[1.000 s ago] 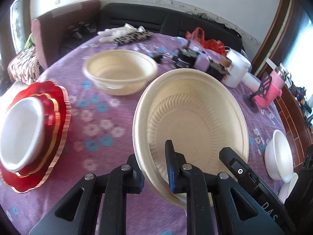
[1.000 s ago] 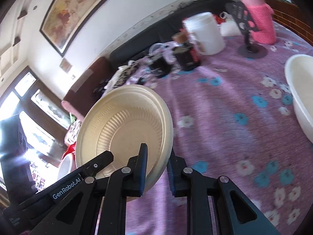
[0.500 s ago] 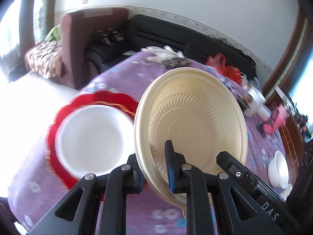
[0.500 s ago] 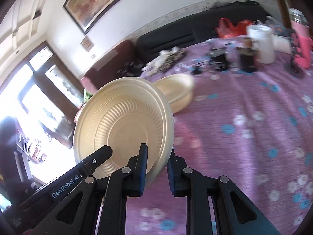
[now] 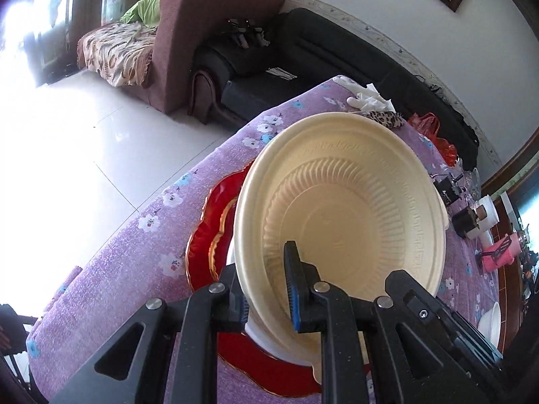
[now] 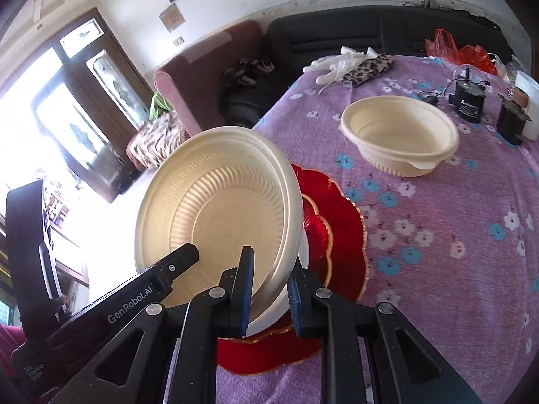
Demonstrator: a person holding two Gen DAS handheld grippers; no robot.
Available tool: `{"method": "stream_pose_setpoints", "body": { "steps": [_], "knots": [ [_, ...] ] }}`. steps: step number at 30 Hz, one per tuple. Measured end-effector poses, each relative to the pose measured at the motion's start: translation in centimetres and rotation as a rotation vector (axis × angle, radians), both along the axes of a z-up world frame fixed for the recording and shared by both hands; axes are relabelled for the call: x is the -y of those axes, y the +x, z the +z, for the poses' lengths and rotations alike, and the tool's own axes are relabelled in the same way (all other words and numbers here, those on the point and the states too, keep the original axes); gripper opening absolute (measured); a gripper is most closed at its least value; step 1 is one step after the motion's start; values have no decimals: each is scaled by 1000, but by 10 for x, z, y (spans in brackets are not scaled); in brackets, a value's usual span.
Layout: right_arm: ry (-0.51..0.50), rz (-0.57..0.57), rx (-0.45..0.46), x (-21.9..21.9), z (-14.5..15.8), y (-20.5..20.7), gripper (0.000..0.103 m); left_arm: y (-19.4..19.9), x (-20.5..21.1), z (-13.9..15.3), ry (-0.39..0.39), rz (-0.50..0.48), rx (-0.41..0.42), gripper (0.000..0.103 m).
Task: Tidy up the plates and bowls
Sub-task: 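Carry the beige ribbed bowl with both grippers onto the stacked red plates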
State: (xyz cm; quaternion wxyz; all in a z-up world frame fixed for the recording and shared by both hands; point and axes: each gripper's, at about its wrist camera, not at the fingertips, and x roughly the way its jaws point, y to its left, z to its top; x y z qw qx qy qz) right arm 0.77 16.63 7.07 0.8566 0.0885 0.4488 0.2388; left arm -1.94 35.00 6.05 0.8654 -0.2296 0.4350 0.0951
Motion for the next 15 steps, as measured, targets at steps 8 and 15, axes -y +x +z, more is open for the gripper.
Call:
{"method": "stream_pose_setpoints", "body": {
  "steps": [8, 15],
  "knots": [
    [-18, -8, -27, -4, -12, 11, 21, 3, -1, 1, -9, -23, -8, 24],
    [-21, 4, -48, -6, -12, 8, 20, -7, -5, 10, -20, -29, 20, 43]
  ]
}}
